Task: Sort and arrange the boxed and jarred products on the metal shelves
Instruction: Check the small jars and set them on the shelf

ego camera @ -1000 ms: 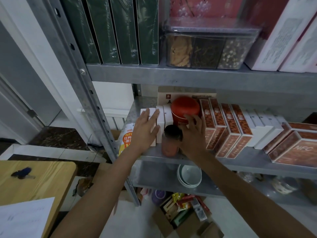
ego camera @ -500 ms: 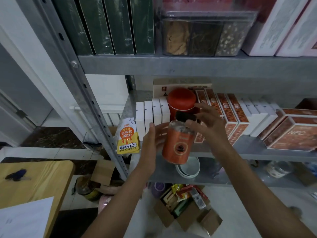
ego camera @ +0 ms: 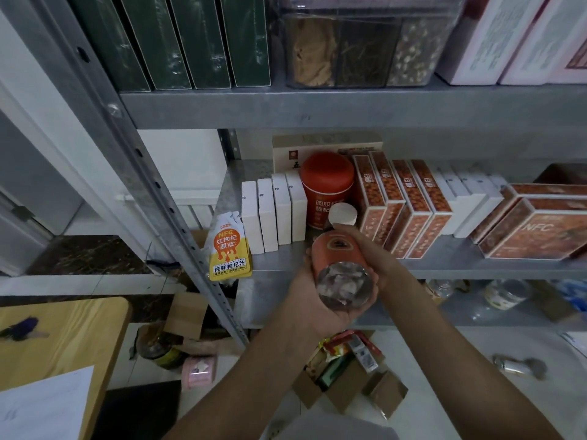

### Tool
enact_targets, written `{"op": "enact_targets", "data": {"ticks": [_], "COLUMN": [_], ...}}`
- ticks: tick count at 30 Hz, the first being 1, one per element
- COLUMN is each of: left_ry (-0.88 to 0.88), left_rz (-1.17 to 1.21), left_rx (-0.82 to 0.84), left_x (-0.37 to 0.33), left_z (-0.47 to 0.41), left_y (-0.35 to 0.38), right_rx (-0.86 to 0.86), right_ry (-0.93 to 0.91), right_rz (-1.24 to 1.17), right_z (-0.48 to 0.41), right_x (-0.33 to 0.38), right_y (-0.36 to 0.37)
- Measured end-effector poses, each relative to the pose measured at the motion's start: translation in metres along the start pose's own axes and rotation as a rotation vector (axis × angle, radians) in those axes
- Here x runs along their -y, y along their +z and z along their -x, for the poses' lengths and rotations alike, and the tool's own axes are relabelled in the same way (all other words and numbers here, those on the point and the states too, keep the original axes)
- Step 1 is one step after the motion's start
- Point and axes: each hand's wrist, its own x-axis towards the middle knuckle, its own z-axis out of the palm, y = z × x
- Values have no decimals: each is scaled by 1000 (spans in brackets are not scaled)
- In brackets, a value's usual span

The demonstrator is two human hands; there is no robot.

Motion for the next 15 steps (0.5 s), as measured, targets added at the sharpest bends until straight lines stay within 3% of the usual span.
{"op": "enact_targets", "data": {"ticks": [3,7,12,15], "left_ry": [16,-13,274,253], "left_rz": [15,-101,-653,-685], "left_rx": [-25,53,-68,-54], "left_x": [1,-4,-12,-8], "left_z": [-1,3,3,6], "left_y": [1,-3,-21,-21], "right_rx": [16,16,-172,-131], "right_ry": [-22,-192,-563,-507], "right_rz": [-54,1,351,233], "right_z": [0,7,24,23], "right_x": [-4,-3,13,10], "right_y": [-2,-5,-6,-8]}}
